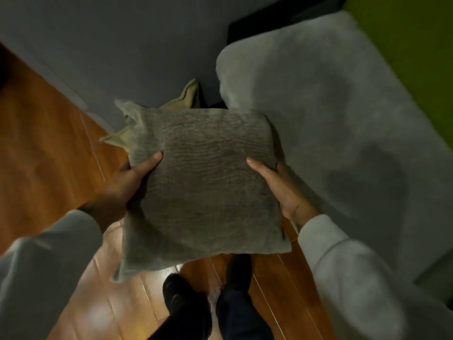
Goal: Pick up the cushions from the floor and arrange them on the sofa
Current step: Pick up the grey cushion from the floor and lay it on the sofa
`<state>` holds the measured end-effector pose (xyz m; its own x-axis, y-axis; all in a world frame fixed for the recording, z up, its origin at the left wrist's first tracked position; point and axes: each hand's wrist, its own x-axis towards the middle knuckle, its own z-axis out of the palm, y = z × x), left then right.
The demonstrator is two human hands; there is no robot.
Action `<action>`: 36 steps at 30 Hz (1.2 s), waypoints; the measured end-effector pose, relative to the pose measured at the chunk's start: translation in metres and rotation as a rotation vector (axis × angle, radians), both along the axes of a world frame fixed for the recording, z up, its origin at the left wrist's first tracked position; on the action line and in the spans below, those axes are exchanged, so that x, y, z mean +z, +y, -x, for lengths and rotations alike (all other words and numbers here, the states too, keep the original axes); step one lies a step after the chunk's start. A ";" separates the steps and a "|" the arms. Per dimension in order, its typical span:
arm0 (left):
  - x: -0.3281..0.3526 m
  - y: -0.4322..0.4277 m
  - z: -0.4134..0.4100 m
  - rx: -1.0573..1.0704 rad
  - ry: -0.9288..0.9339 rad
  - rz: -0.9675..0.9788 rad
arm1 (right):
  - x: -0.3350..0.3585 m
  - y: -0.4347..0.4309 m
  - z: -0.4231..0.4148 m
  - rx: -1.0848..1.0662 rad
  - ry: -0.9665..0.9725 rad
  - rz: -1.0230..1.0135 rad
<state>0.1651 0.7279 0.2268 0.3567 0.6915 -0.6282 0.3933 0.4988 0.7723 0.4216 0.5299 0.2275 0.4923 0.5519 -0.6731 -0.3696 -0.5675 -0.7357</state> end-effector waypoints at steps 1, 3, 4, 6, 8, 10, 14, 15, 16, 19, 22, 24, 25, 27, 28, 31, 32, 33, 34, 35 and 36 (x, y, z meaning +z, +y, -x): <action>0.020 0.003 -0.011 -0.042 -0.004 -0.028 | 0.015 -0.007 -0.004 -0.037 0.015 0.002; 0.057 0.005 -0.039 -0.140 -0.026 -0.103 | 0.041 -0.026 -0.015 -0.137 0.021 -0.027; 0.073 0.003 -0.057 -0.186 -0.037 -0.124 | 0.050 -0.037 -0.022 -0.191 -0.001 -0.048; 0.100 -0.006 -0.097 -0.277 -0.055 -0.143 | 0.070 -0.062 -0.037 -0.288 -0.037 -0.078; 0.116 -0.024 -0.141 -0.367 -0.098 -0.134 | 0.086 -0.094 -0.055 -0.382 -0.055 -0.073; 0.122 -0.054 -0.192 -0.438 -0.138 -0.104 | 0.101 -0.137 -0.076 -0.488 -0.074 -0.046; 0.128 -0.145 -0.282 -0.604 -0.217 -0.027 | 0.119 -0.244 -0.109 -0.725 -0.125 0.046; 0.129 -0.166 -0.296 -0.649 -0.245 0.003 | 0.120 -0.266 -0.113 -0.784 -0.112 0.075; 0.126 -0.186 -0.310 -0.704 -0.274 0.023 | 0.122 -0.290 -0.117 -0.839 -0.107 0.102; 0.115 -0.237 -0.343 -0.912 -0.319 0.011 | 0.124 -0.355 -0.123 -0.928 -0.100 0.162; 0.100 -0.280 -0.358 -1.142 -0.232 -0.020 | 0.110 -0.403 -0.118 -0.955 -0.073 0.250; 0.092 -0.296 -0.355 -1.206 -0.206 -0.133 | 0.101 -0.412 -0.113 -0.963 -0.062 0.293; 0.090 -0.297 -0.354 -1.206 -0.211 -0.168 | 0.099 -0.411 -0.114 -0.957 -0.087 0.320; 0.088 -0.290 -0.354 -1.151 -0.190 -0.132 | 0.102 -0.399 -0.120 -0.896 -0.220 0.399; 0.089 -0.280 -0.353 -1.119 -0.172 -0.124 | 0.107 -0.388 -0.126 -0.817 -0.323 0.447; 0.099 -0.248 -0.347 -1.034 -0.122 -0.214 | 0.133 -0.338 -0.142 -0.512 -0.637 0.533; 0.105 -0.234 -0.341 -0.979 -0.122 -0.237 | 0.141 -0.313 -0.147 -0.436 -0.675 0.500; 0.111 -0.221 -0.335 -0.912 -0.133 -0.254 | 0.150 -0.286 -0.149 -0.378 -0.667 0.437; 0.115 -0.206 -0.329 -0.838 -0.150 -0.262 | 0.156 -0.257 -0.151 -0.318 -0.637 0.362; 0.119 -0.187 -0.319 -0.755 -0.166 -0.267 | 0.160 -0.226 -0.150 -0.245 -0.606 0.294; 0.122 -0.170 -0.310 -0.671 -0.178 -0.268 | 0.161 -0.198 -0.148 -0.176 -0.584 0.245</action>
<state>0.4752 0.5583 0.3485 0.8368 0.4107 -0.3621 0.4048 -0.0186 0.9142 0.5698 0.3324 0.3890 0.8837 0.2950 -0.3633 -0.0506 -0.7116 -0.7008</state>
